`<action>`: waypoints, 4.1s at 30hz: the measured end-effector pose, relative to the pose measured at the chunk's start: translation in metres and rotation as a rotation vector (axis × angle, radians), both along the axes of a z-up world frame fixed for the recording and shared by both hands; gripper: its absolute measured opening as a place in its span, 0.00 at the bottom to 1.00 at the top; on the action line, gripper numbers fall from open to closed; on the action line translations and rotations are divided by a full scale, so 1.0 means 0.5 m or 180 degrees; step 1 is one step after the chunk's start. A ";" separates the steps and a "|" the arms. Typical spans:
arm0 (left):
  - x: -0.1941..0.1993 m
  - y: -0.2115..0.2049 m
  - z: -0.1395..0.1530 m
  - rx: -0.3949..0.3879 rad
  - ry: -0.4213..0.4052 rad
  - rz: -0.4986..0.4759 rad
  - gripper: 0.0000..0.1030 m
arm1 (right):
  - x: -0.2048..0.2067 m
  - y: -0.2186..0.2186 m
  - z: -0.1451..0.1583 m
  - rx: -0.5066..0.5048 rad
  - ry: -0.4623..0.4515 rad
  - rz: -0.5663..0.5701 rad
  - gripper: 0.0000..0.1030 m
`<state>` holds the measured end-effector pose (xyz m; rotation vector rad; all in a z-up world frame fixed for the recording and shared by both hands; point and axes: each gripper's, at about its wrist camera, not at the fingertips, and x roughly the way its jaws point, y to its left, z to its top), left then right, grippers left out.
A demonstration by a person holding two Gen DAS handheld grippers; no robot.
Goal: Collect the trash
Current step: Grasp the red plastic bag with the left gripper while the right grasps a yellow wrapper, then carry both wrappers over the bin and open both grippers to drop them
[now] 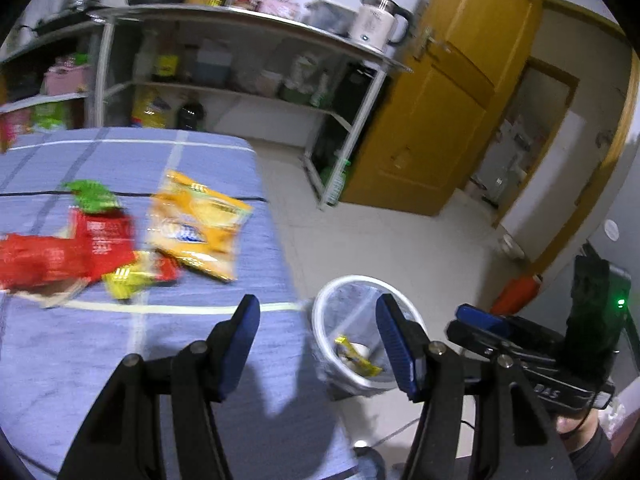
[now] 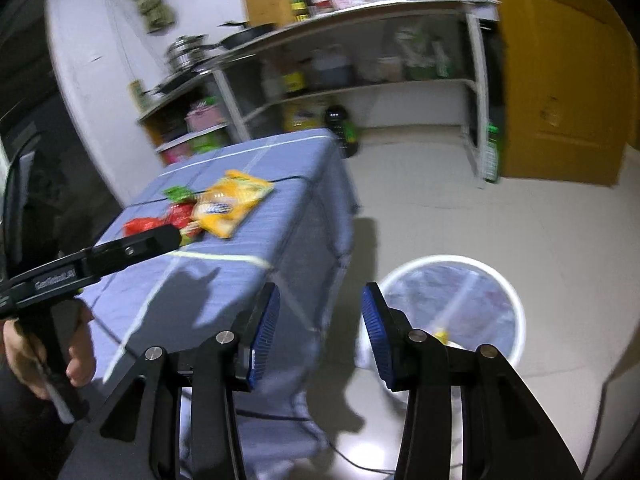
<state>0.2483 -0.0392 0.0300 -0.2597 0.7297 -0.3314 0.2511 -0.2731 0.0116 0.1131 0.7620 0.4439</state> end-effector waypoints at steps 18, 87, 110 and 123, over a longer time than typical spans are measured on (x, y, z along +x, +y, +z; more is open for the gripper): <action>0.019 0.405 -0.068 -0.0601 0.0381 0.1502 0.71 | 0.061 0.287 0.015 -0.0083 0.0060 0.0756 0.43; 0.017 0.390 -0.069 0.0022 0.0295 0.1181 0.53 | 0.196 0.466 -0.061 -0.0437 0.0439 0.0671 0.23; 0.124 -0.089 -0.049 0.0223 0.0236 -0.0464 0.53 | 0.142 -0.023 -0.112 -0.0129 0.0696 -0.0390 0.23; 0.249 -0.361 -0.145 0.0571 0.0700 -0.0986 0.53 | 0.208 -0.190 -0.222 -0.0159 0.1119 -0.0761 0.26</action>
